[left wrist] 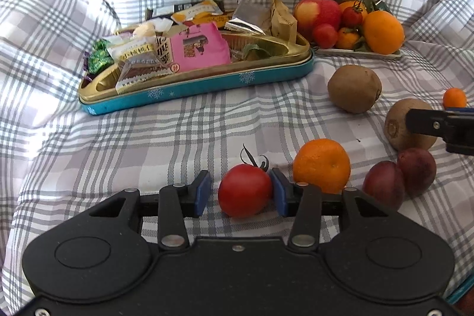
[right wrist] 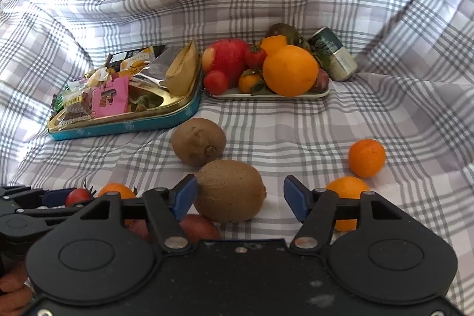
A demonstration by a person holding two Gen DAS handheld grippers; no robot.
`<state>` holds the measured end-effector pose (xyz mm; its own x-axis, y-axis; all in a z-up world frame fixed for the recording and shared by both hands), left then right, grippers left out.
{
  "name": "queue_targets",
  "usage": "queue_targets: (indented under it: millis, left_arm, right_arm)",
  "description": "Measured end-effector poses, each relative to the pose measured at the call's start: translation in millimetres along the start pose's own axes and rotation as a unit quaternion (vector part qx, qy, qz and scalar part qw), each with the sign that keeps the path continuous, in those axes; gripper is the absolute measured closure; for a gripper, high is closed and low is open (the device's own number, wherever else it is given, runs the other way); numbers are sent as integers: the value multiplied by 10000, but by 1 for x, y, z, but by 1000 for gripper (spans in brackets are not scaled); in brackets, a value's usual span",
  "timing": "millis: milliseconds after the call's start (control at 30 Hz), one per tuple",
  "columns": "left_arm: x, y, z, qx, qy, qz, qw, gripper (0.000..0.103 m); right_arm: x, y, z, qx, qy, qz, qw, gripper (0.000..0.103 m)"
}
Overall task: Organize fruits
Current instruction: 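Grasp a red tomato with the left tool while the right tool grasps a kiwi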
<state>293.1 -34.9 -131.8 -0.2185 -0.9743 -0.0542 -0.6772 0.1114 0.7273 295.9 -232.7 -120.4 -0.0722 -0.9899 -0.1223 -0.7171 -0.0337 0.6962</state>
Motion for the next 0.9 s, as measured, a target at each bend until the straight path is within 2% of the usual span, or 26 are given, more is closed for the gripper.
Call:
queue_targets:
  millis: [133,467,633,733,900]
  left_arm:
    - [0,1,2,147,-3,-28,9999,49]
    - [-2,-1,-2,-29,19,106,9999,49]
    - [-3,-2,-2,-103,32,165,9998,50]
    - [-2,-2,-2,-115,55,169,9998,50]
    - [-3,-3,-3,-180,77,173,9997,50]
  right_arm:
    - [-3,-6,2,82,126,-81,9999,29]
    - [-16,-23,-1,98,539,-290,9981,28]
    - [-17,-40,5,-100,832,-15,9965,29]
    - [-8,-47,7,-17,842,91,9964,29]
    - [-4,-49,6,15,912,-178,9957,32]
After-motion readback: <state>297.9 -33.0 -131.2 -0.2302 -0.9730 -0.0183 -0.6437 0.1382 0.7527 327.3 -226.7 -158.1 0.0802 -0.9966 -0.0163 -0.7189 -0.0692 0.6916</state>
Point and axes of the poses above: each gripper's, at about its wrist camera, not at the fingertips, and y roughly against the way its jaws point, x to its right, z to its underside, the point moved 6 cm from there along -y, roughly the way its jaws point, and after that the axes turned 1 degree about x, right-handed, at the moved point
